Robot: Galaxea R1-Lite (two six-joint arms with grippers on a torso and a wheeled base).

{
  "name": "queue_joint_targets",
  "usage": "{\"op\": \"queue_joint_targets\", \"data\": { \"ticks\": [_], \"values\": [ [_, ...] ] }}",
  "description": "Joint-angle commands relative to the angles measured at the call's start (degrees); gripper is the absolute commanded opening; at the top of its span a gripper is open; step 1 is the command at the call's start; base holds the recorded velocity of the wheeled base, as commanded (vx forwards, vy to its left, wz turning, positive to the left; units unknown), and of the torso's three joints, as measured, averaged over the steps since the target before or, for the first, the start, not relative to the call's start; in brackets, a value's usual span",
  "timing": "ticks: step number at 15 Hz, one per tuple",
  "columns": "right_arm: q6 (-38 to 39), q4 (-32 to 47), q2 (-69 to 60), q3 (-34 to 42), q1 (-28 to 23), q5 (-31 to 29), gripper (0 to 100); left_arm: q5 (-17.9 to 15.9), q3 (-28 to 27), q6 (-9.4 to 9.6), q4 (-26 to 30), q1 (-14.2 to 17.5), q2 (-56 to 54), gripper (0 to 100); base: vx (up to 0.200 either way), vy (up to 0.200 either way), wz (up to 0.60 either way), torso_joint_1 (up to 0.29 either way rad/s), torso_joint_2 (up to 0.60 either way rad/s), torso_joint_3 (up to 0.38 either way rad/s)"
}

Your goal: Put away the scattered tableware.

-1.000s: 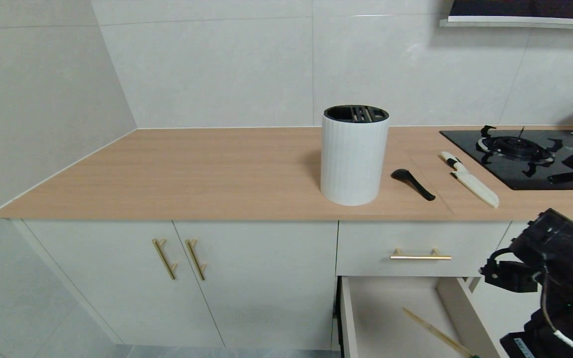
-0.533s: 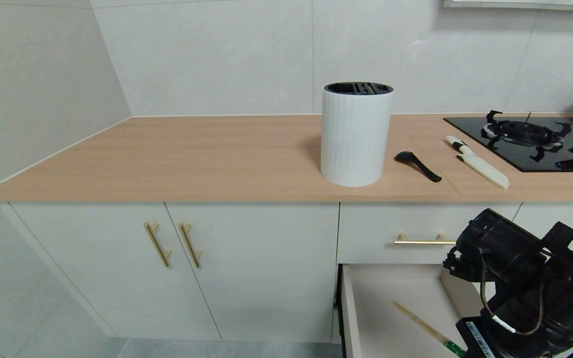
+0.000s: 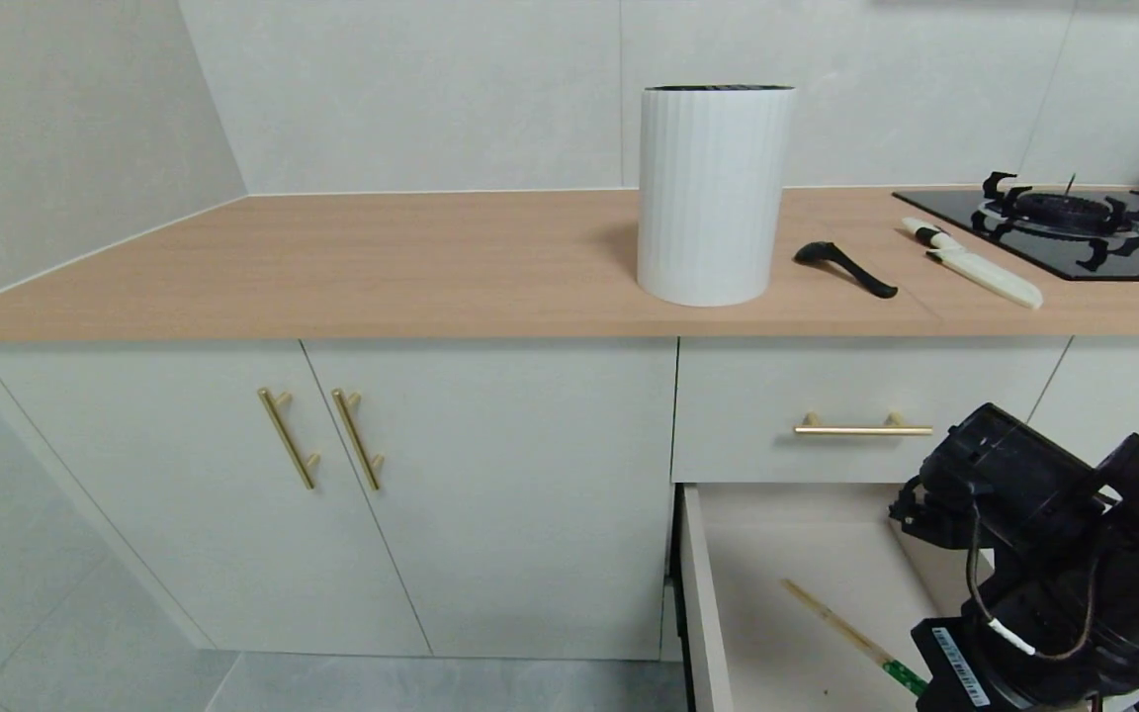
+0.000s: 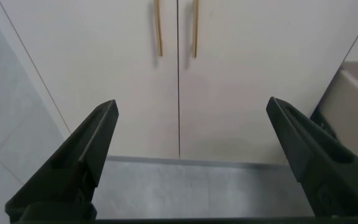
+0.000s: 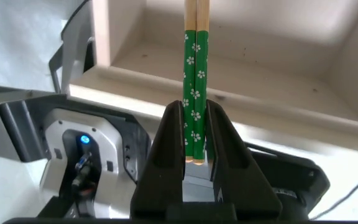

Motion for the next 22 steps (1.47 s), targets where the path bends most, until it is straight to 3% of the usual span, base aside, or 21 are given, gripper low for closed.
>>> {"op": "queue_joint_targets", "data": {
  "ticks": [1, 5, 9, 12, 16, 19, 22],
  "values": [
    [0.01, -0.04, -0.5, -0.01, -0.02, -0.16, 0, 0.01, 0.0, -0.01, 0.02, -0.01, 0.0, 100, 0.0, 0.0, 0.0, -0.071, 0.44, 0.369],
    [0.01, -1.71, -0.59, 0.52, 0.06, -0.16, 0, 0.01, 0.0, -0.01, 0.02, -0.01, 0.0, 100, 0.0, 0.0, 0.0, -0.037, 0.37, 0.321],
    [-0.43, -4.96, 0.64, 0.43, 0.06, -0.24, 0, 0.01, 0.0, -0.01, 0.02, -0.01, 0.0, 100, 0.0, 0.0, 0.0, -0.002, 0.05, 0.04],
    [-1.05, -13.4, 8.37, -1.77, -1.25, -1.74, 0, 0.01, 0.0, -0.01, 0.02, -0.01, 0.0, 100, 0.0, 0.0, 0.0, 0.0, 0.0, 0.0],
    [-2.28, -14.28, 20.33, -6.78, -2.84, -4.9, 0, 0.01, 0.0, -0.01, 0.02, -0.01, 0.0, 100, 0.0, 0.0, 0.0, 0.0, 0.0, 0.0],
    [-1.93, -17.09, 25.87, -5.81, -2.75, -6.4, 0, 0.01, 0.0, -0.01, 0.02, -0.01, 0.0, 100, 0.0, 0.0, 0.0, 0.0, 0.0, 0.0],
    [-1.31, -25.62, 30.52, -2.65, -2.92, -6.84, 0, 0.01, 0.0, -0.01, 0.02, -0.01, 0.0, 100, 0.0, 0.0, 0.0, 0.0, 0.0, 0.0]
  ]
}}
